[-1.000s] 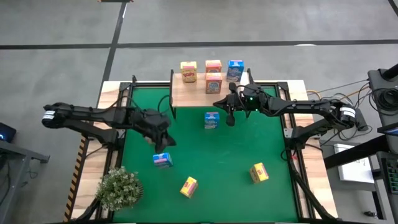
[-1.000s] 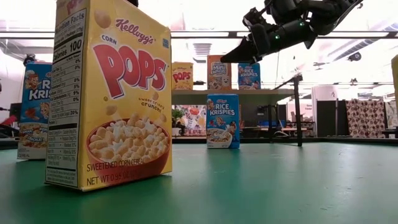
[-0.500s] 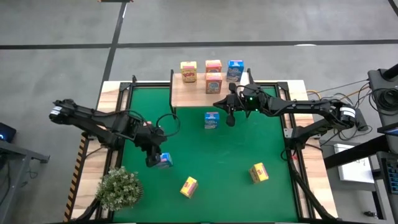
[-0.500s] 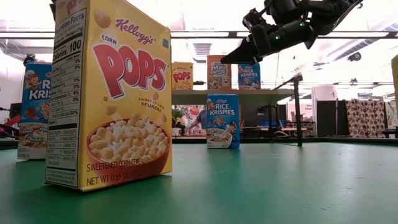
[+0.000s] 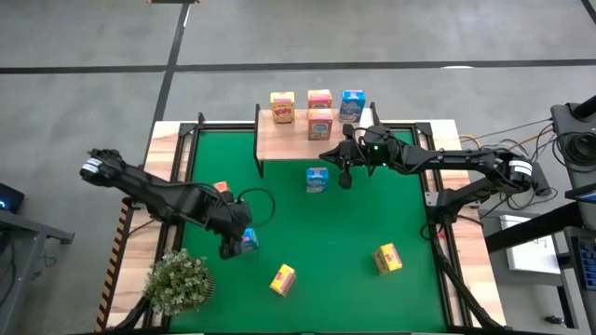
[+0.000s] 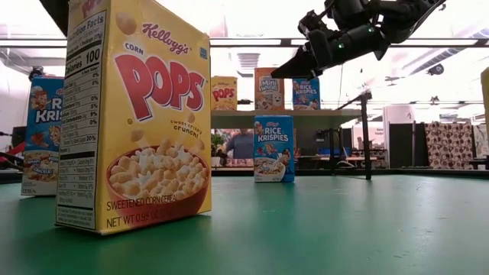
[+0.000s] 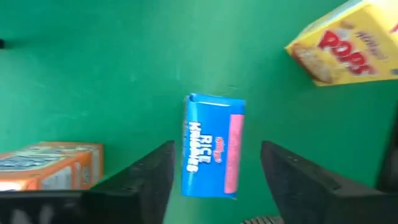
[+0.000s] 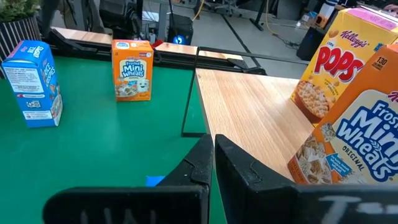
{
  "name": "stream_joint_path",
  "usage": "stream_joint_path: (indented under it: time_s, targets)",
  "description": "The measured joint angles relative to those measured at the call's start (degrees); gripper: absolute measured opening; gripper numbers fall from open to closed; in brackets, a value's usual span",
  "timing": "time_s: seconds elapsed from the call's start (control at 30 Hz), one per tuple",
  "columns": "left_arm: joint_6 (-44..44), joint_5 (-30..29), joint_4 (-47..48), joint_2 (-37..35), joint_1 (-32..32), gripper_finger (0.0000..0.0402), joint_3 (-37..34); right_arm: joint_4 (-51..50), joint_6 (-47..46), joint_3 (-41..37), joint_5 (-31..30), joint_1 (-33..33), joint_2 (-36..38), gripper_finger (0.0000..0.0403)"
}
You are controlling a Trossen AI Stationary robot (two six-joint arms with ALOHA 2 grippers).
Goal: Stack cereal on shelf
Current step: Put the left blue cereal box on the shelf aligned with the other blue cereal box
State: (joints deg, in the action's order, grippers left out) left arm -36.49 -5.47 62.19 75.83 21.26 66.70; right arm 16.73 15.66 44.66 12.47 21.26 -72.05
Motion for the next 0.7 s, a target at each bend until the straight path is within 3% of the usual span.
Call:
stream_joint_path:
  time_s: [0.17,0.7]
  targets:
    - [0.59,-0.40,2.45,1.65,1.09,0.0267,-0.07,-0.02,-0.22,0.00,0.00,0.00,0.00,0.0009]
    - [4.07,1.05,1.13,7.04,1.05,0.0264,-0.09,-0.16,-0.61,0.00,0.00,0.00,-0.02,0.0009]
